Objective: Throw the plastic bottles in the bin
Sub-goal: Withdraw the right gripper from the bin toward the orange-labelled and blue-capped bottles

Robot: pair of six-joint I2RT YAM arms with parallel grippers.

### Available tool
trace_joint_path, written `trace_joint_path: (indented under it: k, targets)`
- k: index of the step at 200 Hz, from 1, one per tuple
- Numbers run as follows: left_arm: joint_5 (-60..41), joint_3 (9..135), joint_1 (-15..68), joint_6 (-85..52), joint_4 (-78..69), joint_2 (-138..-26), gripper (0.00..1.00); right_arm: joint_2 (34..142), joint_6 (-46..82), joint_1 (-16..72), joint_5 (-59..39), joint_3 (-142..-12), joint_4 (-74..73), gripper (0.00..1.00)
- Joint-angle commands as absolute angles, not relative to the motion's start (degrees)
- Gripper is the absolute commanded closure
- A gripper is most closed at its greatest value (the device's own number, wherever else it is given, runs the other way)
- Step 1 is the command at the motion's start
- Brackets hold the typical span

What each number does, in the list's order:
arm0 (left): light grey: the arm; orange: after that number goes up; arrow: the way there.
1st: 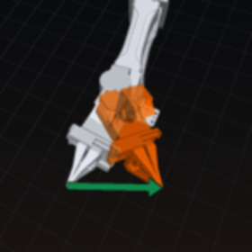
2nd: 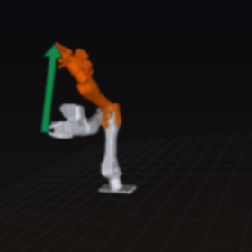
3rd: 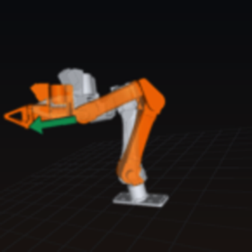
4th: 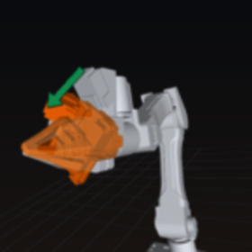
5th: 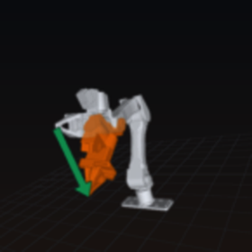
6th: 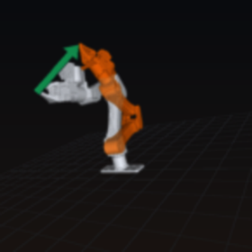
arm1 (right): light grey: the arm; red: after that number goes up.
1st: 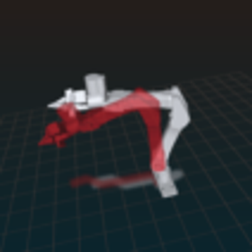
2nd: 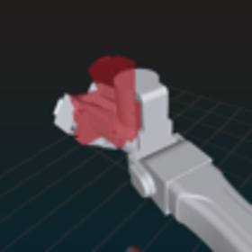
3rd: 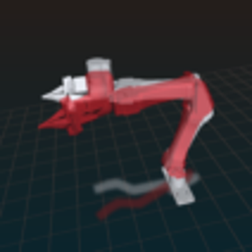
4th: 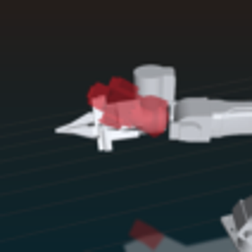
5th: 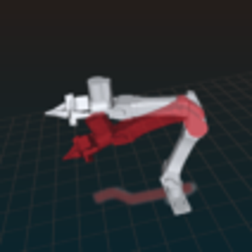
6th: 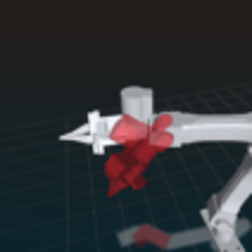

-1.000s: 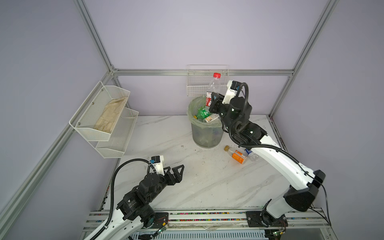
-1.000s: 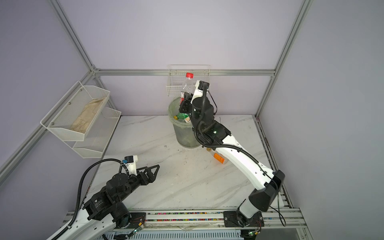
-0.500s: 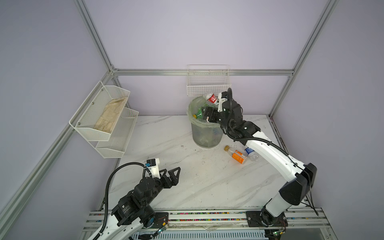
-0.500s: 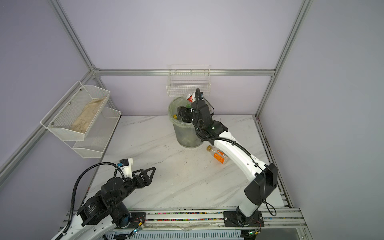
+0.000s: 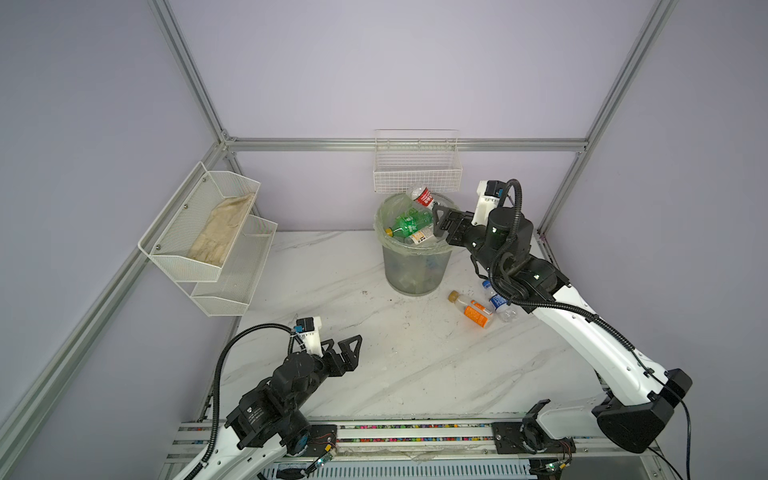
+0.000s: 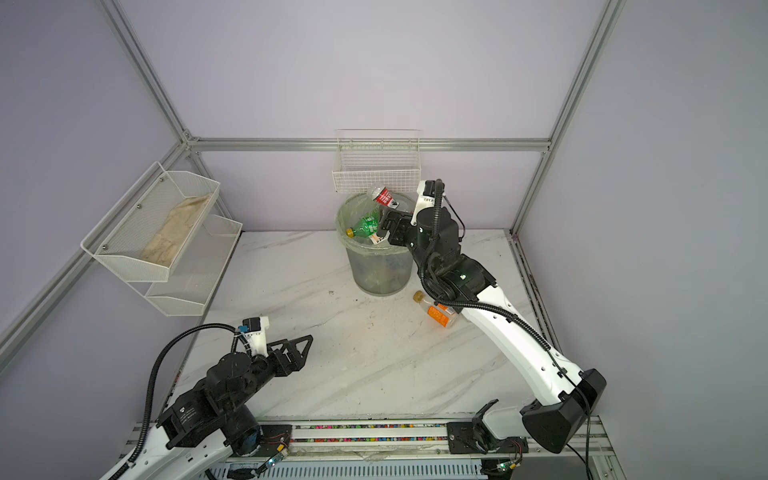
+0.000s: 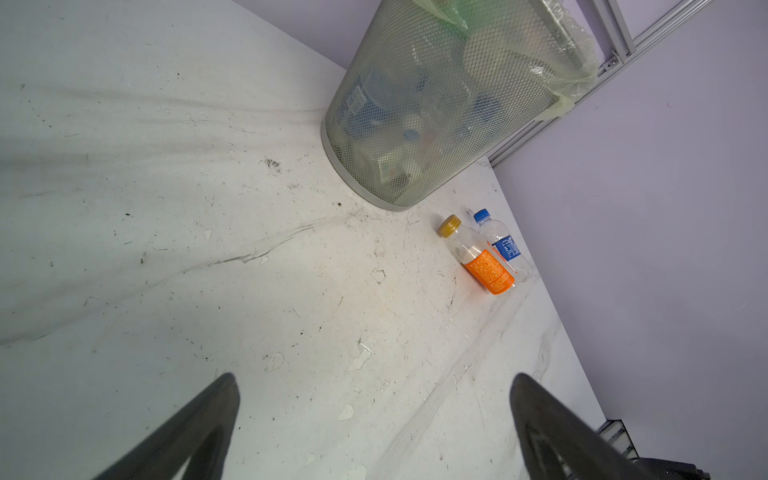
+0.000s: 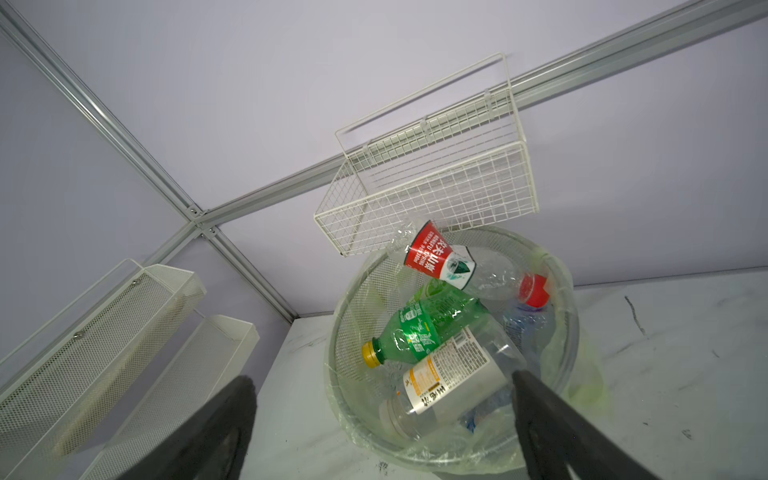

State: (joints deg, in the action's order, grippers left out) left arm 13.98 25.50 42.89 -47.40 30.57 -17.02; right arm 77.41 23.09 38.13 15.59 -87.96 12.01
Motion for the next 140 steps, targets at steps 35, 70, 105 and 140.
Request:
trace_joint_path:
  k: [35,70,105,140]
  targets:
    - [14.76,25.23,43.15,-47.02,29.05,-16.76,0.00,69.58,23.03,37.28,23.35,-82.38,14.37,0.03]
    - [14.80,25.18,43.09,-46.93,29.01,-16.77,0.00,67.47,23.51,36.61,25.45,-78.41,16.10,0.03]
    - [14.78,24.96,43.15,-46.93,29.05,-16.75,0.00,66.90,26.58,34.38,28.48,-75.88,20.81,0.03]
    - [14.69,24.91,43.16,-46.93,29.11,-16.62,0.00,67.06,29.63,29.52,25.12,-72.06,23.87,0.03]
